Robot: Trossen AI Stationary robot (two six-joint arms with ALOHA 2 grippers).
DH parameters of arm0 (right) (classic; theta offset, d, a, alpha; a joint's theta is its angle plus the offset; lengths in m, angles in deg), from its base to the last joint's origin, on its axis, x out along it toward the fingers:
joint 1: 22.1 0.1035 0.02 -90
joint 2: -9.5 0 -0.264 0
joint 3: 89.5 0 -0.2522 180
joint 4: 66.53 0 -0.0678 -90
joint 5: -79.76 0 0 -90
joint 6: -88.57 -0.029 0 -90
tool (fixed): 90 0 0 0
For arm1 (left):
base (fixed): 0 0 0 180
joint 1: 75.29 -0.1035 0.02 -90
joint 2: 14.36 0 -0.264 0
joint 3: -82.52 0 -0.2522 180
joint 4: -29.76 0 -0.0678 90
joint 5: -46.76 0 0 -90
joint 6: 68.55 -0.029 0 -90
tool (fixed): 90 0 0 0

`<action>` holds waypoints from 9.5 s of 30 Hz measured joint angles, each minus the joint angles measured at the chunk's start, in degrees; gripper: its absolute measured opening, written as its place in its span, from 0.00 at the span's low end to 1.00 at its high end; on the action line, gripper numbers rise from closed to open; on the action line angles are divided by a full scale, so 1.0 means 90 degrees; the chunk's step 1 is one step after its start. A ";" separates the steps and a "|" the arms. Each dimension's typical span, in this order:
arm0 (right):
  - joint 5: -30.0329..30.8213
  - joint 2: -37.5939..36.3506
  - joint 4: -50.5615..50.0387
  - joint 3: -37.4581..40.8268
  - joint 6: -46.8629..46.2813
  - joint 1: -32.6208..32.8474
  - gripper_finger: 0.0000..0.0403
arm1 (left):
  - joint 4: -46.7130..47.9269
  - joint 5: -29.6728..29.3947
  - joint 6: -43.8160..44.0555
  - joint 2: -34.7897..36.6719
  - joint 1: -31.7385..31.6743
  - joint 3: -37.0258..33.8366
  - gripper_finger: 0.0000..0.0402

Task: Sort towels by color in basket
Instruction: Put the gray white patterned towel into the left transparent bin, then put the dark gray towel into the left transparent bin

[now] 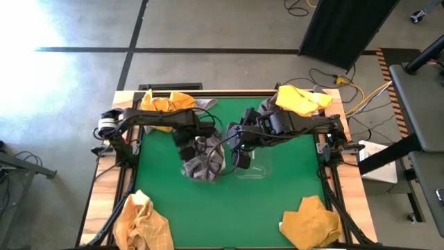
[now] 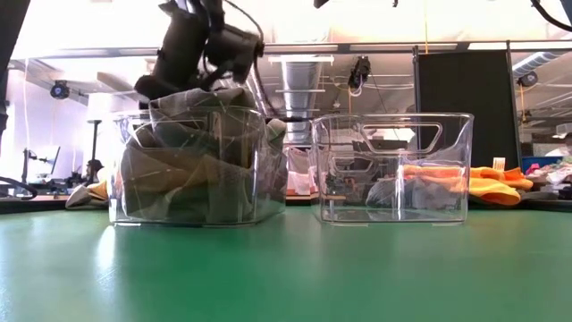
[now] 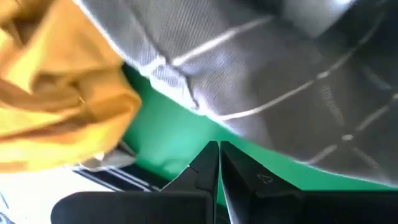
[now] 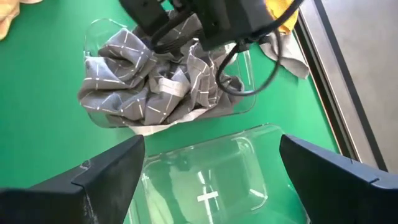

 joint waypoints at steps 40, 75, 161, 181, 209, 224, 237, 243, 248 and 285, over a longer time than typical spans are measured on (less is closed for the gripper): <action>0.0004 -0.0001 -0.0015 0.0000 -0.0283 0.0005 0.91 | -0.1076 0.0281 -0.0032 -0.1469 0.0332 0.0473 0.00; 0.0170 -0.0002 0.0029 0.0000 -0.0011 -0.0082 0.91 | -0.2726 0.1357 0.0108 -0.0044 0.0740 -0.0502 0.00; -0.1849 0.1284 0.1206 0.4329 0.3928 -0.5974 0.91 | -0.4008 0.1295 0.1487 0.1542 0.1877 0.0090 0.35; -0.1671 0.1109 0.1591 0.4398 0.2918 -0.5907 0.26 | -0.3894 0.1375 0.1206 0.1654 0.1875 0.0088 0.35; -0.0996 -0.2809 0.2833 0.5843 0.1572 -0.5384 0.04 | -0.3763 0.0803 -0.0476 0.2403 0.1084 0.0085 0.43; -0.0421 -0.3563 0.3501 0.6273 0.1645 -0.5488 0.04 | -0.4617 0.0801 -0.0791 0.3586 0.0361 0.0085 0.43; -0.1589 -0.4605 0.4404 0.6268 0.2013 -0.5494 0.04 | -0.6339 0.1722 -0.0872 0.3548 -0.0812 0.0085 0.53; -0.3894 -0.4808 0.5030 0.6268 0.2420 -0.5483 0.04 | -0.7022 0.1141 -0.1280 0.3094 -0.0825 0.0085 0.55; -0.5478 -0.4732 0.5550 0.6266 0.2483 -0.5200 0.04 | -0.7736 0.1193 -0.1450 0.2633 -0.0834 0.0085 0.55; -0.6160 -0.4401 0.8126 0.6249 0.1989 -0.4422 0.07 | -0.5605 0.5219 -0.1394 -0.0980 -0.1040 0.5308 0.39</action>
